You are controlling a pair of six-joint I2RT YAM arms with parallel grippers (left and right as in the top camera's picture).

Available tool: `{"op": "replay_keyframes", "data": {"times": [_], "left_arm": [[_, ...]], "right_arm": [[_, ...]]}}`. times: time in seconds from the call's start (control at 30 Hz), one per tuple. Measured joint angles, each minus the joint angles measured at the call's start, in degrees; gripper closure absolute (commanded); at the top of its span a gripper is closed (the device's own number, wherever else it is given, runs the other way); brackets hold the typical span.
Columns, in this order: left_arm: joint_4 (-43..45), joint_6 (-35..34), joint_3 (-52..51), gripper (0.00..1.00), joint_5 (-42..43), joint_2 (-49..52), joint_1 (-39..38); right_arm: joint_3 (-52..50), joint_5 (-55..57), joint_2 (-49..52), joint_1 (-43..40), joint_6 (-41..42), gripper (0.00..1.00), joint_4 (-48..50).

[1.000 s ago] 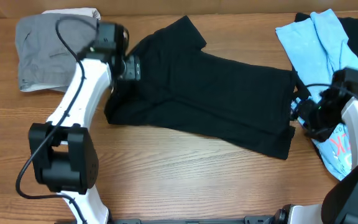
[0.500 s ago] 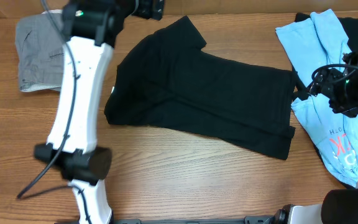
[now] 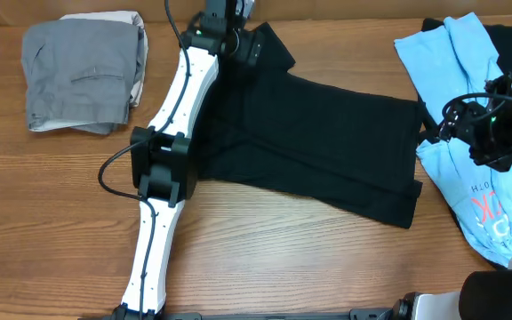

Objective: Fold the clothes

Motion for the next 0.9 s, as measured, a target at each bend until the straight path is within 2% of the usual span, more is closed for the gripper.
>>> {"op": "replay_keyframes", "data": {"times": [0.4,0.67,0.9], "left_arm": [[-2.34,0.0,0.09,0.0,-1.7,3.58,0.26],[8.28,0.0,0.13,0.01,-2.08,5.68,0.35],[7.91,0.0,0.13,0.04,-1.2,6.95,0.37]], "right_arm": [[0.0,0.02,0.02,0.0,-0.09,0.16,0.87],[0.0,-0.02,0.02,0.02,-0.11,0.16,1.01],[0.0,0.0,0.02,0.02,-0.09,0.16,0.96]]}}
